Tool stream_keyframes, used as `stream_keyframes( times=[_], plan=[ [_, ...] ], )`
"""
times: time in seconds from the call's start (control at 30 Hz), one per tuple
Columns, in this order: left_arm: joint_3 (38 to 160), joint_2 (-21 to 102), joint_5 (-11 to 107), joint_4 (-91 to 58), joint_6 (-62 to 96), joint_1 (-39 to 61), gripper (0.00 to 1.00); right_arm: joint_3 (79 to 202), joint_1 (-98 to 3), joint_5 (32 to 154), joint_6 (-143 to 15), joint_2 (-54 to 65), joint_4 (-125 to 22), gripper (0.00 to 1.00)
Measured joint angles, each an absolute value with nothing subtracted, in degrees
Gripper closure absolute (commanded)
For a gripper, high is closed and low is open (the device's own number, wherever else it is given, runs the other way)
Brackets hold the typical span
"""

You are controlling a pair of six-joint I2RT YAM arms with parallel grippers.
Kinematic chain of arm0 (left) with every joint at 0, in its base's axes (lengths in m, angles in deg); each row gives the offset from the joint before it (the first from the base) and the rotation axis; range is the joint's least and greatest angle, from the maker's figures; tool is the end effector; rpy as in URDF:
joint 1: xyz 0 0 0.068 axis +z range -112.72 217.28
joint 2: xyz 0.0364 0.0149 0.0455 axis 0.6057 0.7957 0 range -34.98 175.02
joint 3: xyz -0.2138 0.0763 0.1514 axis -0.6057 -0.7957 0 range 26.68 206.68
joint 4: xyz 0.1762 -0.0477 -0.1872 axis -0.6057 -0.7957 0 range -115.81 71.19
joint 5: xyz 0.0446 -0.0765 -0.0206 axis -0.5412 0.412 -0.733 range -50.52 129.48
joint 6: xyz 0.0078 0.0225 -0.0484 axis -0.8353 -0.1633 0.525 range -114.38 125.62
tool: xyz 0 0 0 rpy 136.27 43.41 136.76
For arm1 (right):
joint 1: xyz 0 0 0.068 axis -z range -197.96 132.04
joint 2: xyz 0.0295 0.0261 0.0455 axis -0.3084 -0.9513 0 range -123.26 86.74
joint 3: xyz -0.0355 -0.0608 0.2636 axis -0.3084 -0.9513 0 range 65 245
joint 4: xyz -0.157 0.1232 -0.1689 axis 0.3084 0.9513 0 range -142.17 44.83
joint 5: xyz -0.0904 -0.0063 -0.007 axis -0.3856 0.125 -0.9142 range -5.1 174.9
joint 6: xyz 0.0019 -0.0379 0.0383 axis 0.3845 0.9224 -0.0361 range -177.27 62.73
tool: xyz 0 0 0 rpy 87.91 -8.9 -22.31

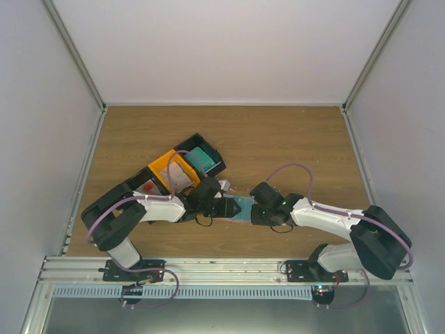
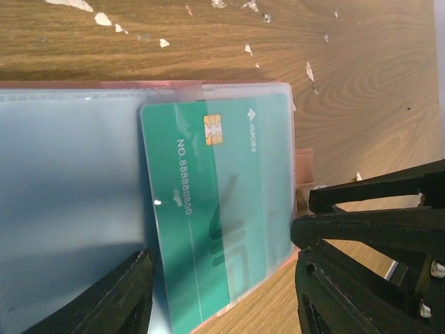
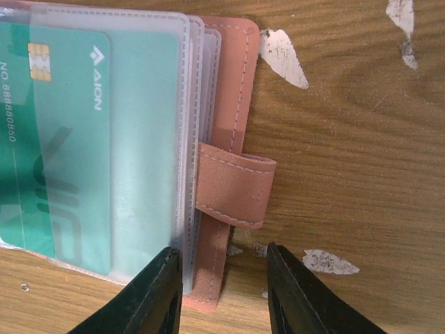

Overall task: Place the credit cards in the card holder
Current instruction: Insert the credit card into the card holder.

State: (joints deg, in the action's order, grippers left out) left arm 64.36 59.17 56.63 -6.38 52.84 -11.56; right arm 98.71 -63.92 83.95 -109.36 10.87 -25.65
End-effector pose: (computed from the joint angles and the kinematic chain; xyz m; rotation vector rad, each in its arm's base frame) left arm 0.1909 -0.2343 0.1306 0.2032 2.6042 -1.0843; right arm 0.1514 0.1558 0.1475 0.1575 2.8551 0.3907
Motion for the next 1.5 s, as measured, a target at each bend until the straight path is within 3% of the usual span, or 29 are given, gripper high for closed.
stream_keyframes(
  times=[0.23,0.37,0.5,1.27,1.5],
  plan=[
    [65.91,57.83,54.33,-12.81,53.19,-12.04,0.56,98.71,-63.92,83.95,-109.32,10.76,-25.67,0.64],
    [67.02,59.06,53.83,-14.19,53.04,-12.20,0.73,98.71,-63.92,84.16,-109.08,10.67,-25.96,0.62],
    [68.60,61.22,53.92,-14.64,52.47,-12.61,0.78,98.69,-63.92,84.78,-108.90,10.67,-26.30,0.61],
    [71.39,65.27,64.96,-12.85,49.06,-12.98,0.66,97.16,-63.59,82.85,-110.83,16.68,-26.72,0.54],
    [72.18,65.35,65.15,-13.88,48.14,-13.16,0.57,96.46,-63.04,80.80,-111.77,16.70,-25.08,0.55]
  ],
)
